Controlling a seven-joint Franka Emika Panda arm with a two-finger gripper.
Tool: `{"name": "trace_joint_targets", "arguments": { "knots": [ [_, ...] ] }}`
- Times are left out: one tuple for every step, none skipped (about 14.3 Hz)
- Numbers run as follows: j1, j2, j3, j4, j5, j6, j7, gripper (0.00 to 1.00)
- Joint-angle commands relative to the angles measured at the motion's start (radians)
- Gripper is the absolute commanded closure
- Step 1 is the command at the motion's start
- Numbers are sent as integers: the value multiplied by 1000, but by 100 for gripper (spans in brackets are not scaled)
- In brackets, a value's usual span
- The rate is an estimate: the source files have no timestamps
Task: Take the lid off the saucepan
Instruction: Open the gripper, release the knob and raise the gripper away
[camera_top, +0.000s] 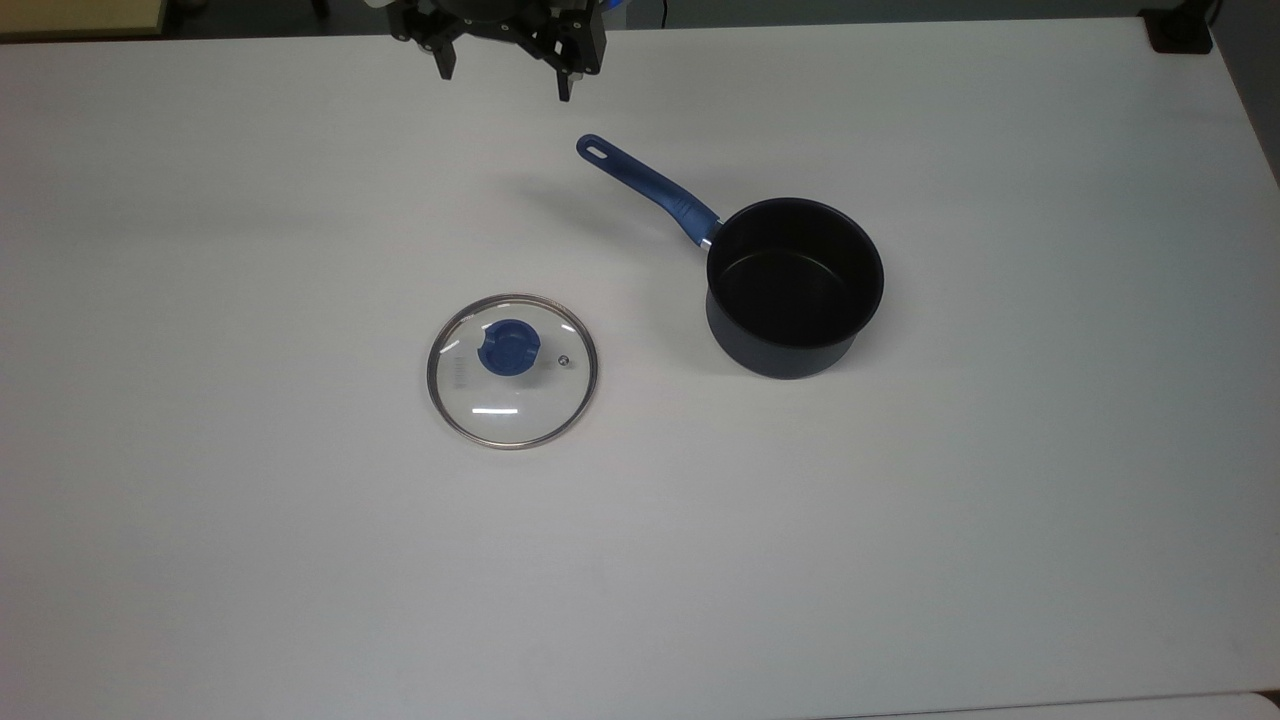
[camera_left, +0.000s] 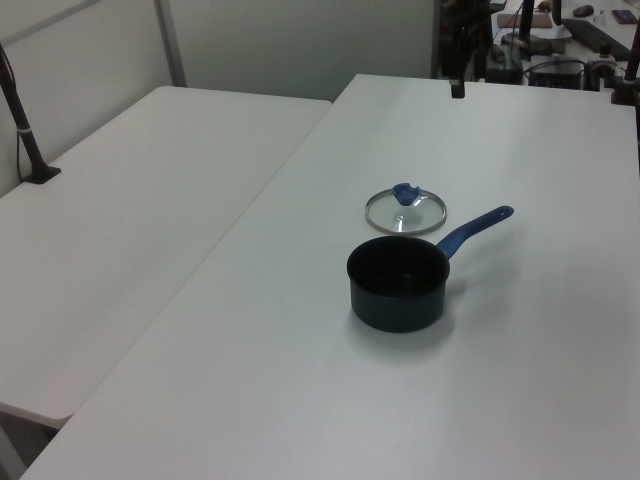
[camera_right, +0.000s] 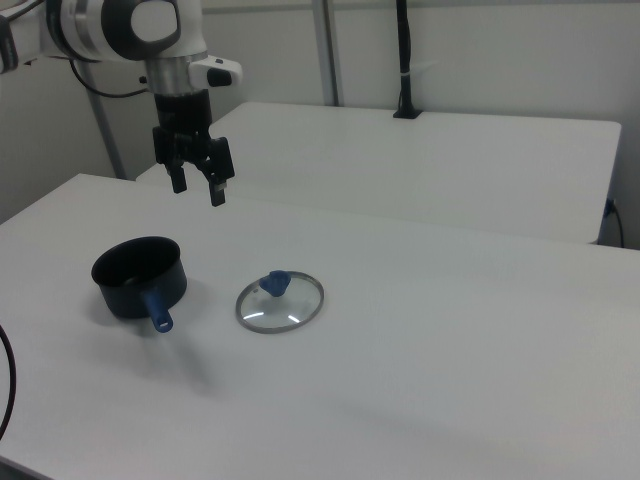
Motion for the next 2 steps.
{"name": "trace_joint_targets", "arguments": {
  "knots": [
    [7, -32, -9, -36, -34, 19, -37, 0],
    [10, -30, -9, -38, -33, 18, -40, 0]
  ]
}}
